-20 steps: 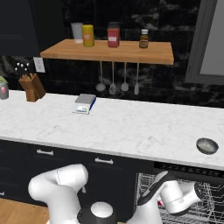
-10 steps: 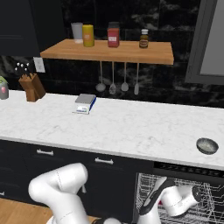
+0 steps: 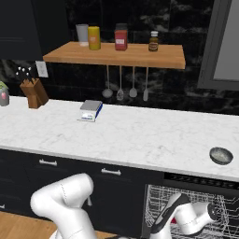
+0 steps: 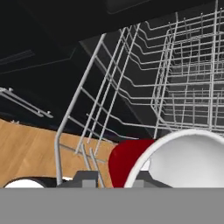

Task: Pick up the cup and bowl from the counter, place them in the dishwasher, and close the dishwasher door.

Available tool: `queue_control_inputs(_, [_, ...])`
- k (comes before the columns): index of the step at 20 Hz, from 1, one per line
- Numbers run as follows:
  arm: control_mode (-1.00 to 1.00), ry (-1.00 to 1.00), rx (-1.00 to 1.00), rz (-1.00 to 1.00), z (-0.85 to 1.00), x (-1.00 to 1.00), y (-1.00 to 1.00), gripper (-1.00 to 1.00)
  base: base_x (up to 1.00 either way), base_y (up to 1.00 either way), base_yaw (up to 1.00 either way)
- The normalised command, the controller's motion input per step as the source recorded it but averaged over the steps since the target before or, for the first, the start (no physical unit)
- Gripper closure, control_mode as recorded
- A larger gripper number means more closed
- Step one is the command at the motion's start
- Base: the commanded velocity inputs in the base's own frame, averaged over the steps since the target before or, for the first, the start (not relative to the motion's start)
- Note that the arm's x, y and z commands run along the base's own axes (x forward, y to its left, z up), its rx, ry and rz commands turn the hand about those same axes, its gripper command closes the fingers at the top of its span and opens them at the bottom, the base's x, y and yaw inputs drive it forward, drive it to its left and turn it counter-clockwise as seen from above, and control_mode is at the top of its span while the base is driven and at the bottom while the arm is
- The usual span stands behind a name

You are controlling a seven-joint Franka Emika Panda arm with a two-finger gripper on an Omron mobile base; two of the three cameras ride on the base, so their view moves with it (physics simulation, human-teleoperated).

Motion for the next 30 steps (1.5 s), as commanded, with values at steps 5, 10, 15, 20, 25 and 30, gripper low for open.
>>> queue_control_inputs(5, [-1.0,0.0,0.0,-0.03,0.0,0.11,-0.05,-1.0,0.0,0.0,0.0])
queue_control_inputs(10, [-1.0,0.06,-0.16,-0.08,0.0,0.27,-0.01,-1.0,0.0,0.0,0.0])
queue_control_inputs(15, [-1.0,0.14,-0.26,-0.18,0.18,0.14,-0.1,-1.0,0.0,0.0,0.0])
queue_control_inputs(20, [-1.0,0.15,-0.11,-0.23,0.72,0.0,-0.44,-1.0,0.0,0.0,0.0])
queue_control_inputs(25, [-1.0,0.11,-0.02,-0.1,1.0,0.0,-0.51,-1.0,0.0,0.0,0.0])
queue_control_inputs(30, [-1.0,0.08,-0.11,-0.02,1.0,0.0,-0.33,-1.0,0.0,0.0,0.0])
